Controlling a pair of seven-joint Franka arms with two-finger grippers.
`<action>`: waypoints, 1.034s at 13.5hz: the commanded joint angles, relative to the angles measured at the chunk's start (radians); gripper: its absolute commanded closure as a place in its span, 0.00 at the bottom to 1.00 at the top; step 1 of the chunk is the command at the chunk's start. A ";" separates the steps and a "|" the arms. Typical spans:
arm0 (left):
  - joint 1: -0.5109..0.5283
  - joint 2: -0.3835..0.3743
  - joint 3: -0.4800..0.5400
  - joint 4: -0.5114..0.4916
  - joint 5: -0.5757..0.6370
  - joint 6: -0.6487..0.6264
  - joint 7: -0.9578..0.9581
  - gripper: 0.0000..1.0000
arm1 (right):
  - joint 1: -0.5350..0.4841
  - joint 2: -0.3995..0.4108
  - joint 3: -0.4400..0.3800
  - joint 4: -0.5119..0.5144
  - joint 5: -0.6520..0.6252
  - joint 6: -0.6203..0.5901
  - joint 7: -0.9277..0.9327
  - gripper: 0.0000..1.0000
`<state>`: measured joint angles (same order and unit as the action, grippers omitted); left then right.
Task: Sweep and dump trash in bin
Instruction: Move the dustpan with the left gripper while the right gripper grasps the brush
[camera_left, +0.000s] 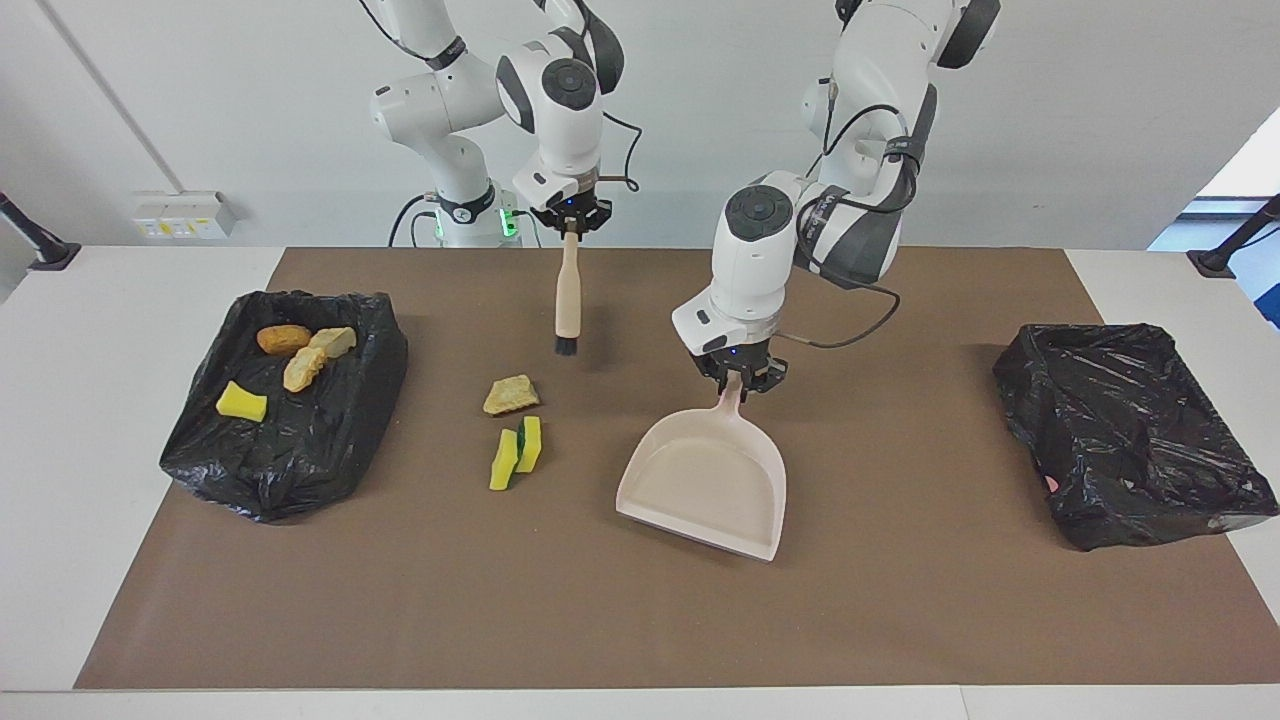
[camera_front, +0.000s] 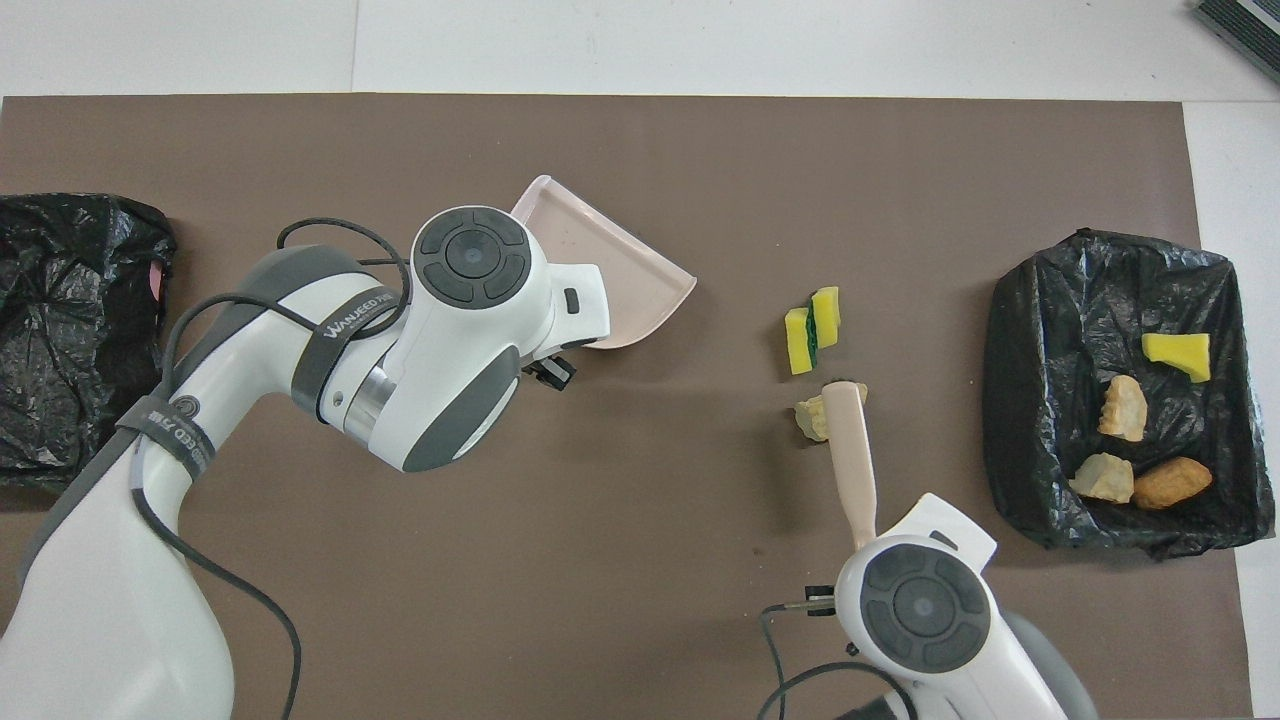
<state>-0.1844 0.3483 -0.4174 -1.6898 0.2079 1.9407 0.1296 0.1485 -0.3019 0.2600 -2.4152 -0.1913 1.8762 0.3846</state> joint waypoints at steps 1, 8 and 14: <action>0.008 -0.012 -0.006 -0.005 0.007 -0.017 0.169 0.94 | -0.101 0.183 0.013 0.148 -0.112 0.026 -0.069 1.00; 0.000 -0.041 -0.008 -0.045 0.013 -0.032 0.378 1.00 | -0.095 0.487 0.022 0.376 -0.131 0.044 -0.085 1.00; -0.006 -0.147 -0.081 -0.220 0.018 -0.014 0.390 1.00 | -0.037 0.508 0.024 0.429 0.255 0.043 -0.075 1.00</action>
<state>-0.1910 0.2849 -0.4837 -1.8119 0.2106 1.9116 0.5087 0.1153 0.2008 0.2790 -2.0211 -0.0235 1.9391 0.3197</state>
